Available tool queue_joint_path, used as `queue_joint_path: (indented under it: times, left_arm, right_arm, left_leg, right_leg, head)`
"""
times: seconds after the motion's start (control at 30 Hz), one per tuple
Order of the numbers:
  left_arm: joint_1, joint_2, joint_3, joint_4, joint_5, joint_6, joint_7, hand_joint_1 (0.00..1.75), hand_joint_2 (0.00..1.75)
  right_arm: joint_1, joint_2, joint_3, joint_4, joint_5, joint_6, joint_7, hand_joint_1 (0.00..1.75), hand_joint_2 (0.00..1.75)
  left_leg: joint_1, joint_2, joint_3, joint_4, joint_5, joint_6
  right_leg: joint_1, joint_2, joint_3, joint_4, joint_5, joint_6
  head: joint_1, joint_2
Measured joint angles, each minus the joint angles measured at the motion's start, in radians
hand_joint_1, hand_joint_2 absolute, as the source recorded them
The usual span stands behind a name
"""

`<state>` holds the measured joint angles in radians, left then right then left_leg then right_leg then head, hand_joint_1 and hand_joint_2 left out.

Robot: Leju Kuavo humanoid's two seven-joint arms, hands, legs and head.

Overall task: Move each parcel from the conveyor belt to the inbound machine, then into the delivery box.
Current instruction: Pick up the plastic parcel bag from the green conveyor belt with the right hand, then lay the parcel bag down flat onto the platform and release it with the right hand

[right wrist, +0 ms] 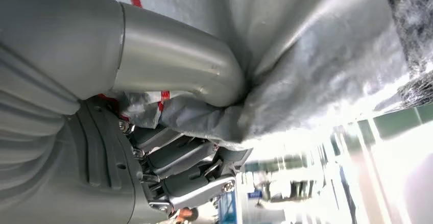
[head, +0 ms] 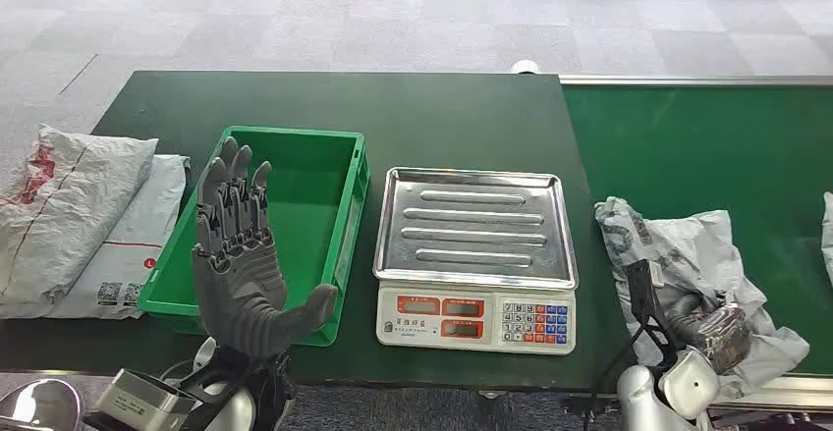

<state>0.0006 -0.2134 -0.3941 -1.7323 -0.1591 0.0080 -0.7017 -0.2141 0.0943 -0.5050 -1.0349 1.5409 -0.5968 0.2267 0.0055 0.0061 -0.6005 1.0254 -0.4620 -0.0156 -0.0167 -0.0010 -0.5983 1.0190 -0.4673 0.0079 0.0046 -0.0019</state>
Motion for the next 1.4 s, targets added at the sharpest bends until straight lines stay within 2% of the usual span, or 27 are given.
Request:
queue_joint_path:
  times: [0.13, 0.27, 0.43, 0.6, 0.87, 1.0, 1.17, 1.3, 1.4]
  left_arm:
    - [0.000, 0.000, 0.000, -0.002, 0.000, 0.008, 0.000, 0.00, 1.75]
    - [-0.002, 0.000, 0.000, -0.002, 0.005, 0.016, 0.000, 0.00, 1.75]
    - [-0.010, 0.000, 0.000, 0.000, 0.011, 0.026, 0.000, 0.00, 1.75]
    - [-0.019, -0.004, 0.000, 0.003, 0.012, 0.012, 0.000, 0.00, 1.75]
    - [-0.041, -0.004, 0.000, 0.016, 0.018, 0.006, 0.000, 0.00, 1.75]
    - [-0.051, -0.004, 0.000, 0.021, 0.023, 0.006, 0.000, 0.00, 1.75]
    - [-0.076, -0.004, -0.002, 0.033, 0.041, 0.006, 0.000, 0.00, 1.75]
    - [-0.085, -0.004, -0.005, 0.040, 0.050, 0.006, 0.000, 0.00, 1.75]
    - [-0.088, -0.004, -0.006, 0.044, 0.054, 0.006, 0.000, 0.00, 1.75]
  right_arm:
    - [0.031, 0.029, 0.013, -0.143, -0.010, -0.066, -0.034, 1.75, 1.75]
    - [0.064, 0.064, 0.022, -0.295, -0.034, -0.093, -0.092, 1.75, 1.75]
    - [0.099, 0.117, 0.021, -0.476, -0.045, -0.102, -0.153, 1.75, 1.75]
    - [0.128, 0.150, 0.027, -0.586, -0.081, -0.102, -0.211, 1.75, 1.75]
    - [0.131, 0.153, 0.140, -0.596, -0.078, -0.089, -0.235, 1.75, 1.75]
    - [0.125, 0.151, 0.190, -0.577, -0.057, -0.040, -0.241, 1.75, 1.75]
    - [0.094, 0.151, 0.340, -0.468, 0.005, 0.019, -0.214, 1.75, 1.75]
    - [0.082, 0.150, 0.452, -0.389, 0.027, 0.027, -0.191, 1.75, 1.75]
    - [0.078, 0.150, 0.501, -0.354, 0.030, 0.028, -0.186, 1.75, 1.75]
  left_leg:
    - [0.000, 0.000, 0.000, 0.000, 0.000, 0.000]
    - [0.000, 0.000, 0.000, 0.000, 0.000, 0.000]
    - [0.000, 0.000, 0.000, 0.000, 0.000, 0.000]
    - [0.000, 0.001, 0.000, 0.000, 0.000, 0.000]
    - [0.000, 0.002, 0.001, 0.000, 0.000, 0.000]
    - [0.000, 0.003, 0.000, 0.000, 0.000, 0.000]
    - [0.000, 0.003, 0.001, 0.000, 0.000, 0.000]
    - [0.000, 0.003, 0.001, 0.000, 0.000, 0.000]
    - [0.000, 0.002, 0.000, 0.000, 0.000, 0.000]
  right_leg:
    - [0.000, 0.000, 0.000, 0.000, -0.001, 0.001]
    - [-0.001, 0.000, 0.000, 0.000, -0.001, 0.001]
    - [-0.001, 0.000, 0.000, 0.000, -0.001, 0.001]
    - [-0.001, 0.000, 0.000, 0.000, -0.001, 0.001]
    - [0.000, 0.001, 0.000, 0.000, -0.001, 0.001]
    - [0.000, 0.001, 0.000, 0.000, -0.001, 0.001]
    - [0.000, 0.002, 0.000, 0.000, -0.001, 0.001]
    - [0.000, 0.002, 0.000, 0.000, -0.001, 0.001]
    - [0.000, 0.002, 0.000, 0.000, -0.001, 0.001]
  head:
    - [0.000, 0.000]
    - [0.000, 0.000]
    - [0.000, 0.000]
    - [0.000, 0.000]
    - [0.000, 0.000]
    - [0.000, 0.000]
    - [0.000, 0.000]
    - [0.000, 0.000]
    - [0.000, 0.000]
